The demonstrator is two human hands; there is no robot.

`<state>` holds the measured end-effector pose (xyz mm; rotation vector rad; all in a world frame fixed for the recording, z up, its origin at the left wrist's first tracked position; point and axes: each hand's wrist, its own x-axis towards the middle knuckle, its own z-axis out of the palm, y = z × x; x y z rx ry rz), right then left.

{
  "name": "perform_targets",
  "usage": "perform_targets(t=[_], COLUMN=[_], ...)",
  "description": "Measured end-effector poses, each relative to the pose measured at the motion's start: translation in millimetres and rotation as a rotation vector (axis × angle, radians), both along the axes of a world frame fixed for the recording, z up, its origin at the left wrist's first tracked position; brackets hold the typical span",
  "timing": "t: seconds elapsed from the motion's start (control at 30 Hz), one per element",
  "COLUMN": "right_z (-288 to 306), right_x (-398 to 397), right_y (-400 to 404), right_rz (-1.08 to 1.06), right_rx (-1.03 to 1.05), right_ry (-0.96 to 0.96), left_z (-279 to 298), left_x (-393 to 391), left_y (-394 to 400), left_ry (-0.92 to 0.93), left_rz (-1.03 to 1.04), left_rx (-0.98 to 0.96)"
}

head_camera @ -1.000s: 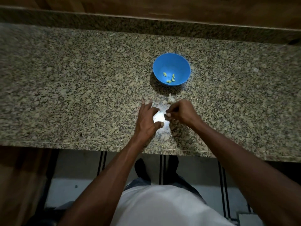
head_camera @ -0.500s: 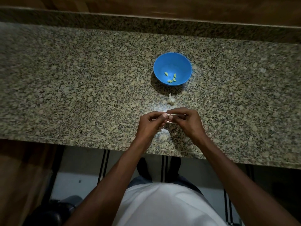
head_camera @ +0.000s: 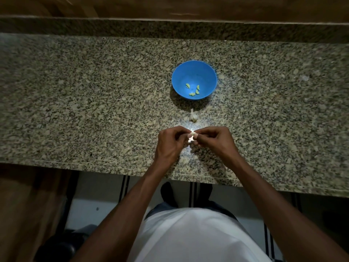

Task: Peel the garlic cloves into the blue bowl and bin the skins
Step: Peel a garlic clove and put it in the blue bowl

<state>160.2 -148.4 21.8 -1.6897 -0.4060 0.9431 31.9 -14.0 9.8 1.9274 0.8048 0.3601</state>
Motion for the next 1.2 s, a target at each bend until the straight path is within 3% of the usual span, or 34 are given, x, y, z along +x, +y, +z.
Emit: perform_targets(t=[0.53, 0.97, 1.07, 1.2], right_z=[-12.6, -17.5, -16.8, -16.5], right_x=[5.2, 17.2, 22.2, 24.5], right_y=[0.1, 5.9, 10.8, 14.3], right_rz=[-0.141, -0.061, -0.018, 0.077], right_rx=[0.044, -0.046, -0.074, -0.028], right_ry=[0.335, 0.464, 0.449, 0.338], left_z=[-7.1, -30.3, -33.0, -30.4], left_x=[14.4, 11.4, 11.4, 6.8], left_y=[-28.9, -7.9, 2.2, 14.9], left_ry=[0.072, 0.113, 0.123, 0.129], left_rz=[0.081, -0.313, -0.361, -0.326], left_rx=[0.356, 0.675, 0.608, 0.255])
